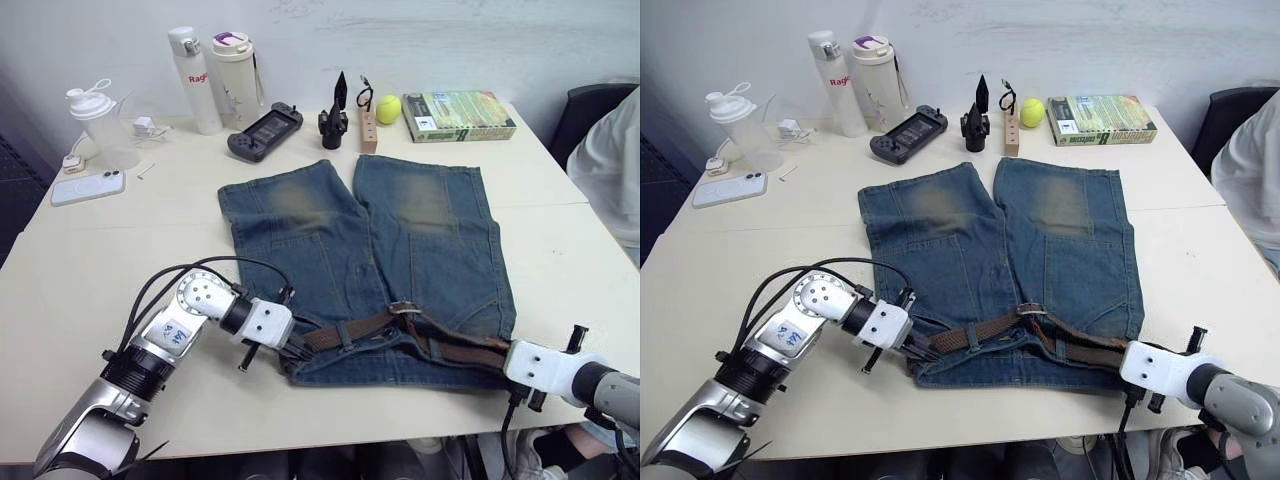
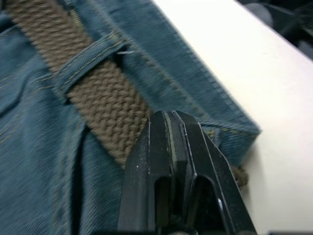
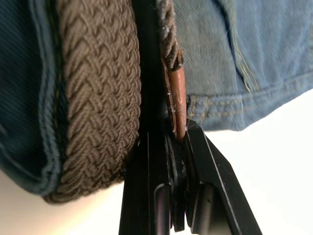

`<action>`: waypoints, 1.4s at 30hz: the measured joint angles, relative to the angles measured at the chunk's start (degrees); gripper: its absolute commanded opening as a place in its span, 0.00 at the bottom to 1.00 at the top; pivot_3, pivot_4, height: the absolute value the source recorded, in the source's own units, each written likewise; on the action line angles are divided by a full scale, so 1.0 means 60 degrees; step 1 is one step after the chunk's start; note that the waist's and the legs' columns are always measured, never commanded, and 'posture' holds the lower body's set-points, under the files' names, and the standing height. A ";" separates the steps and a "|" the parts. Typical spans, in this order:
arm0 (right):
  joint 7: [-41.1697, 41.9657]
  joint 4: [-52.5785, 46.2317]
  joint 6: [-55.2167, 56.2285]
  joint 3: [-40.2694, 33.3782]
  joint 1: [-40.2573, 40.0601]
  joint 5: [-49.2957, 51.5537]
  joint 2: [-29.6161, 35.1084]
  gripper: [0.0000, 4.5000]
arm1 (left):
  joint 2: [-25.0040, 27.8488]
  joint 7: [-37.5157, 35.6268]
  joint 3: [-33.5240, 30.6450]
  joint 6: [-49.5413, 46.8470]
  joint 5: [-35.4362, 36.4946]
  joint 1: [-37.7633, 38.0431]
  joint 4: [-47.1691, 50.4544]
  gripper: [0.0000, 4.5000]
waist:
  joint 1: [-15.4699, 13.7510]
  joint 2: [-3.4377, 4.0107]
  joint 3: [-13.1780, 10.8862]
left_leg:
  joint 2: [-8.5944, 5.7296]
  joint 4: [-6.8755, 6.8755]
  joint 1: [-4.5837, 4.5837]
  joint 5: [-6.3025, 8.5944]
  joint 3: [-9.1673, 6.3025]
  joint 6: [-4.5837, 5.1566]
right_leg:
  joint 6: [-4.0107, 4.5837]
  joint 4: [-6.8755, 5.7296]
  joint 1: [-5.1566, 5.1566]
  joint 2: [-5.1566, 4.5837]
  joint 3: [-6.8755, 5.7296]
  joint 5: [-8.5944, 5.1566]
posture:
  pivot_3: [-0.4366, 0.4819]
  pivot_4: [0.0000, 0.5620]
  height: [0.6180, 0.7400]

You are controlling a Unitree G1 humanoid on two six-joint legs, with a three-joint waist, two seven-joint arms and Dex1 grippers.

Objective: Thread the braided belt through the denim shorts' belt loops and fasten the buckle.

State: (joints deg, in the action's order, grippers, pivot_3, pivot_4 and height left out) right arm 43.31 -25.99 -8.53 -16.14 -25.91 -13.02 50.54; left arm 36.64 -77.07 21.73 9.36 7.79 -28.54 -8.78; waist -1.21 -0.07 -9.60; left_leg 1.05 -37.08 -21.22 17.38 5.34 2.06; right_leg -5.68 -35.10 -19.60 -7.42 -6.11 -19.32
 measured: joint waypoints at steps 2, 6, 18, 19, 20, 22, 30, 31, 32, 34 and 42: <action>0.0024 -0.0082 -0.0254 -0.0010 0.0075 0.0055 -0.0066 0.23 | 0.0024 0.0027 -0.0076 -0.0021 0.0000 0.0004 -0.0017 0.00 | 0.0004 -0.0002 -0.0004 | 0.0001 0.0000 0.0000 0.0001 0.0001 -0.0002 | 0.0001 0.0000 -0.0002 0.0000 0.0001 0.0000 | 0.48 0.27 1.00; 0.0451 -0.0291 -0.1019 -0.0456 0.0177 0.0733 -0.0068 0.63 | 0.0107 0.0081 -0.0287 -0.0313 0.0068 0.0141 0.0282 0.00 | -0.0013 -0.0009 -0.0013 | 0.0005 0.0003 -0.0010 0.0004 -0.0004 -0.0006 | 0.0008 0.0001 -0.0009 0.0000 -0.0002 -0.0004 | 0.48 0.27 1.00; 0.3761 -0.1756 -0.5097 -0.4361 0.0299 0.6507 0.0413 0.63 | 0.0660 0.0847 -0.2848 -0.4639 0.3171 0.0366 0.2604 0.00 | -0.0023 -0.0021 -0.0171 | -0.0001 -0.0007 -0.0064 0.0004 -0.0018 0.0005 | -0.0004 0.0031 -0.0029 -0.0007 -0.0017 0.0002 | 0.48 0.27 1.00; 0.3844 -0.1729 -0.5486 -0.4557 0.0452 0.6995 0.0463 0.63 | 0.0741 0.0964 -0.3033 -0.5054 0.3385 0.0381 0.2692 0.00 | -0.0024 -0.0020 -0.0178 | -0.0001 -0.0006 -0.0064 0.0005 -0.0017 0.0006 | -0.0005 0.0031 -0.0030 -0.0007 -0.0017 0.0002 | 0.48 0.27 1.00; 0.3806 -0.1689 -0.5856 -0.4732 0.0787 0.7543 0.0463 0.63 | 0.0807 0.1072 -0.3222 -0.5391 0.3566 0.0384 0.2745 0.00 | -0.0024 -0.0027 -0.0196 | -0.0001 -0.0009 -0.0063 0.0004 -0.0018 0.0005 | -0.0005 0.0030 -0.0029 -0.0007 -0.0018 0.0003 | 0.48 0.27 1.00; 0.3402 -0.1441 -0.6530 -0.5017 0.1920 0.8612 0.0455 0.63 | 0.0828 0.1391 -0.3589 -0.6059 0.3934 0.0356 0.2846 0.00 | 0.0017 -0.0032 -0.0238 | -0.0004 -0.0017 -0.0062 0.0003 -0.0015 0.0006 | -0.0012 0.0022 -0.0031 -0.0009 -0.0008 0.0008 | 0.48 0.27 1.00; 0.0927 -0.1320 -0.6667 -0.3391 0.3866 0.8982 -0.0227 0.63 | 0.0794 0.2533 -0.4405 -0.7043 0.4477 0.0791 0.3610 0.00 | -0.0035 -0.0051 -0.0260 | -0.0023 -0.0007 -0.0198 -0.0061 -0.0010 -0.0054 | -0.0023 -0.0010 -0.0164 -0.0003 -0.0018 0.0013 | 0.48 0.27 1.00; 0.0723 -0.1326 -0.6507 -0.3082 0.3869 0.8804 -0.0308 0.63 | 0.0764 0.2662 -0.4409 -0.7054 0.4477 0.0960 0.3693 0.00 | -0.0038 -0.0051 -0.0260 | -0.0030 -0.0010 -0.0205 -0.0067 -0.0007 -0.0048 | -0.0025 -0.0012 -0.0169 -0.0002 -0.0021 0.0014 | 0.48 0.27 1.00; 0.0607 -0.1326 -0.6411 -0.2864 0.3849 0.8664 -0.0314 0.63 | 0.0754 0.2762 -0.4409 -0.7067 0.4477 0.1095 0.3741 0.00 | -0.0039 -0.0051 -0.0260 | -0.0036 -0.0010 -0.0206 -0.0068 -0.0001 -0.0045 | -0.0027 -0.0013 -0.0170 -0.0004 -0.0022 0.0015 | 0.48 0.27 1.00; 0.0441 -0.1326 -0.6151 -0.2572 0.3802 0.8451 -0.0315 0.63 | 0.0744 0.2982 -0.4427 -0.7094 0.4478 0.1239 0.3946 0.00 | -0.0055 -0.0054 -0.0262 | -0.0040 -0.0016 -0.0227 -0.0074 -0.0003 -0.0033 | -0.0042 0.0001 -0.0172 0.0002 -0.0033 0.0021 | 0.48 0.27 1.00; 0.0399 -0.1202 -0.5575 -0.2545 0.3748 0.8155 -0.0262 0.63 | 0.0737 0.3247 -0.4613 -0.7099 0.4520 0.1267 0.4332 0.00 | -0.0038 -0.0057 -0.0264 | -0.0051 -0.0020 -0.0196 -0.0086 0.0004 -0.0029 | -0.0063 -0.0001 -0.0166 -0.0014 0.0001 0.0039 | 0.48 0.27 1.00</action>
State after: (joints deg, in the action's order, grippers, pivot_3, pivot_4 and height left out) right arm 45.71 -33.21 -41.98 -31.41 -3.42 35.91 48.96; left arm 41.07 -57.59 -5.95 -33.23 34.91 -20.94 17.21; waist -1.43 -0.41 -11.19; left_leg 0.74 -37.21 -22.40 16.87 5.37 1.89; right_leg -6.06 -35.11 -20.60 -7.50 -6.10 -19.09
